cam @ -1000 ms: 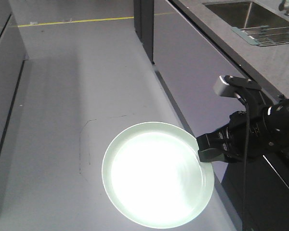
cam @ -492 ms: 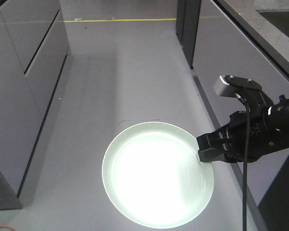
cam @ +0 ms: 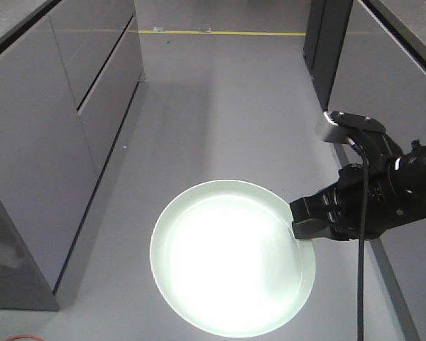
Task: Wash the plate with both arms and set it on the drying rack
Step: 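Hold the plate in the right gripper while the base turns away, then keep holding the plate while the base drives across the room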
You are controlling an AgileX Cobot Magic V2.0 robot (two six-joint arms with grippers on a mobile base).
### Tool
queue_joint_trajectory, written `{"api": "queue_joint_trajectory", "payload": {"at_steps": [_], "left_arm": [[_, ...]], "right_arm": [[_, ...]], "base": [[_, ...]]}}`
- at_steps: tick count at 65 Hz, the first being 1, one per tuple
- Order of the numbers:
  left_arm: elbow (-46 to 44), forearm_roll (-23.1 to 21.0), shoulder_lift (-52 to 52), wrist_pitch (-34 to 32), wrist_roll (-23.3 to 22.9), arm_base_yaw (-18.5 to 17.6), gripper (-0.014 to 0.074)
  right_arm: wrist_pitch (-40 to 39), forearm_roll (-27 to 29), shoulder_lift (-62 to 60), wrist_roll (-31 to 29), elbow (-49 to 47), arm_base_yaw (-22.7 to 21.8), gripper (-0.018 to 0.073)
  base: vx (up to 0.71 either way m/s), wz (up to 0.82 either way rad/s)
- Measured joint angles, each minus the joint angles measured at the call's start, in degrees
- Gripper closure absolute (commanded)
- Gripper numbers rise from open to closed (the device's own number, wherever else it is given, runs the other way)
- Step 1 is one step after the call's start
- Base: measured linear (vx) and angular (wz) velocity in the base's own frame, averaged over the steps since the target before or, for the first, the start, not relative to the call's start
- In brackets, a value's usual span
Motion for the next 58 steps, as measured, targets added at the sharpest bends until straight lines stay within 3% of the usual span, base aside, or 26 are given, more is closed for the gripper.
{"api": "queue_joint_trajectory", "payload": {"at_steps": [58], "left_arm": [[0.0, 0.0, 0.0, 0.0, 0.0, 0.0, 0.0603]], "right_arm": [[0.0, 0.0, 0.0, 0.0, 0.0, 0.0, 0.0561]], "base": [[0.22, 0.07]]}}
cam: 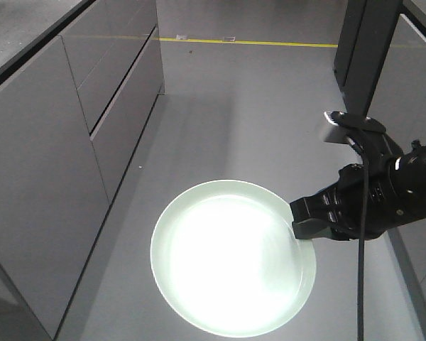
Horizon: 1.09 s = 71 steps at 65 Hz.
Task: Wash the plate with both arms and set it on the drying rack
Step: 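Keep holding the plate while the base drives across the room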
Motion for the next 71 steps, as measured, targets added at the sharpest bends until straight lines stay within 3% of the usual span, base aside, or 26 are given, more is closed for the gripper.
{"api": "queue_joint_trajectory", "payload": {"at_steps": [71], "left_arm": [[0.0, 0.0, 0.0, 0.0, 0.0, 0.0, 0.0603]], "right_arm": [[0.0, 0.0, 0.0, 0.0, 0.0, 0.0, 0.0561]], "base": [[0.24, 0.02]]}}
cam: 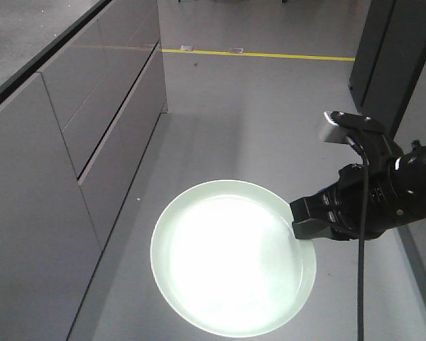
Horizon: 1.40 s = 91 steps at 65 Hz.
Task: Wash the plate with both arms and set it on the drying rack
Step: 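Keep holding the plate while the base drives across the room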
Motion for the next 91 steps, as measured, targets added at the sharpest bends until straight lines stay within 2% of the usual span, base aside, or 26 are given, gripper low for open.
{"api": "queue_joint_trajectory", "payload": {"at_steps": [91], "left_arm": [[0.0, 0.0, 0.0, 0.0, 0.0, 0.0, 0.0603]], "right_arm": [[0.0, 0.0, 0.0, 0.0, 0.0, 0.0, 0.0561]], "base": [[0.22, -0.08]]}}
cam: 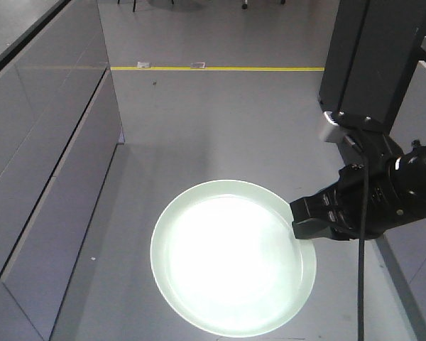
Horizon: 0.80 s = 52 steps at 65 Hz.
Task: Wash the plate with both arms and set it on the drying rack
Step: 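Keep holding the plate while the base drives across the room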
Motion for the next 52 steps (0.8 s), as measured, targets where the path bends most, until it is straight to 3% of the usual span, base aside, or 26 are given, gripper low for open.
{"api": "queue_joint_trajectory", "payload": {"at_steps": [52], "left_arm": [[0.0, 0.0, 0.0, 0.0, 0.0, 0.0, 0.0603]], "right_arm": [[0.0, 0.0, 0.0, 0.0, 0.0, 0.0, 0.0561]], "base": [[0.18, -0.02]]}}
